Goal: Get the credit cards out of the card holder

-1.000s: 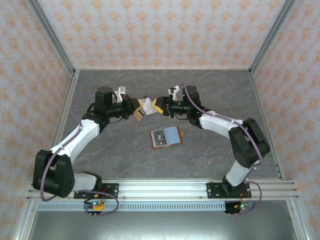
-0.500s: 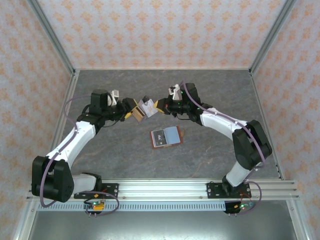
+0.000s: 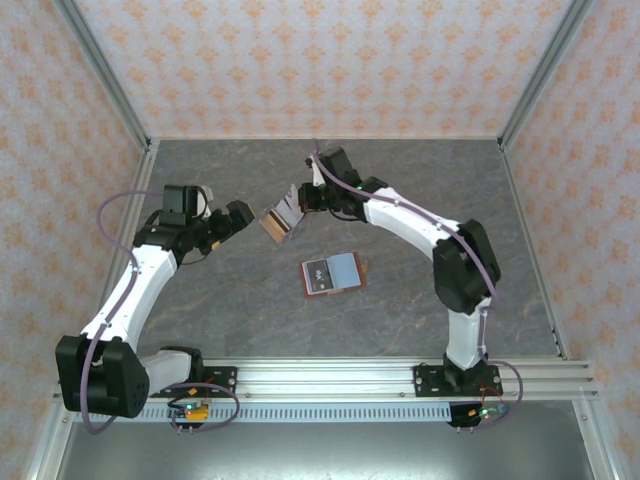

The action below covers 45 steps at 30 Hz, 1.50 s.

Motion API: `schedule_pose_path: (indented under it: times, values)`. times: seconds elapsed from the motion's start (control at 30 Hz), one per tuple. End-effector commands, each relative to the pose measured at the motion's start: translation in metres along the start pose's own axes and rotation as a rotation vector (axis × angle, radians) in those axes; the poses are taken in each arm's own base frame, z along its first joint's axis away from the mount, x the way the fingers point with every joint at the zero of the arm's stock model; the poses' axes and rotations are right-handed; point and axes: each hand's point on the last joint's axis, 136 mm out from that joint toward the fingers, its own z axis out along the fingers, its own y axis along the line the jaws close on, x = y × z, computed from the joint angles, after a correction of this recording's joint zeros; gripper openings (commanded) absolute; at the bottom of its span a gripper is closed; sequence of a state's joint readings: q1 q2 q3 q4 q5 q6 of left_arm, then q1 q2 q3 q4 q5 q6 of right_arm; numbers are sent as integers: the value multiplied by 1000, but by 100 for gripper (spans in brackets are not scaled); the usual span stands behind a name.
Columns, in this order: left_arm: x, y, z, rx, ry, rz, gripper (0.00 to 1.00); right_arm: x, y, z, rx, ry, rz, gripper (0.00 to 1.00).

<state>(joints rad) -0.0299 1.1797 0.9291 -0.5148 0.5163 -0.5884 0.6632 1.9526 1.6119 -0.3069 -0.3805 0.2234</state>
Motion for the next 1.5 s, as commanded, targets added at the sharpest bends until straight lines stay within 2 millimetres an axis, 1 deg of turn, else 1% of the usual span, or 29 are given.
schedule_pose_path:
  times: [0.0, 0.13, 0.3, 0.5, 0.7, 0.87, 0.97, 1.07, 1.2, 1.27, 1.37, 1.47]
  values:
    - [0, -3, -12, -4, -7, 31, 100, -14, 2, 10, 63, -13, -114, 0]
    - [2, 11, -8, -59, -11, 7, 100, -11, -3, 29, 82, 8, -174, 0]
    - [1, 15, -2, -76, 3, -2, 100, -1, 0, 44, 38, 43, -202, 0]
    - [-1, 13, 3, -69, 8, -10, 100, 2, -2, 51, 43, 57, -246, 0]
    - [3, 13, 5, -63, 33, -13, 100, 3, -4, 54, 51, 82, -274, 0]
    - [8, 13, 12, -49, 64, -29, 100, 6, -6, 56, 57, 105, -261, 12]
    - [7, 13, 15, -42, 69, -36, 100, 8, -7, 55, 66, 117, -264, 15]
    - [7, 13, 17, -41, 72, -40, 100, 11, -5, 53, 55, 137, -261, 19]
    - [7, 14, 18, -49, 75, -42, 100, 4, -1, 42, 54, 125, -234, 22]
    - [8, 15, 19, -50, 76, -44, 100, 0, 0, 31, 70, 112, -199, 26]
    - [10, 18, 22, -59, 89, -46, 100, 0, -3, 8, 109, 93, -110, 36]
    - [12, 17, 24, -59, 110, -42, 100, 19, -2, -18, 103, 118, -27, 42]
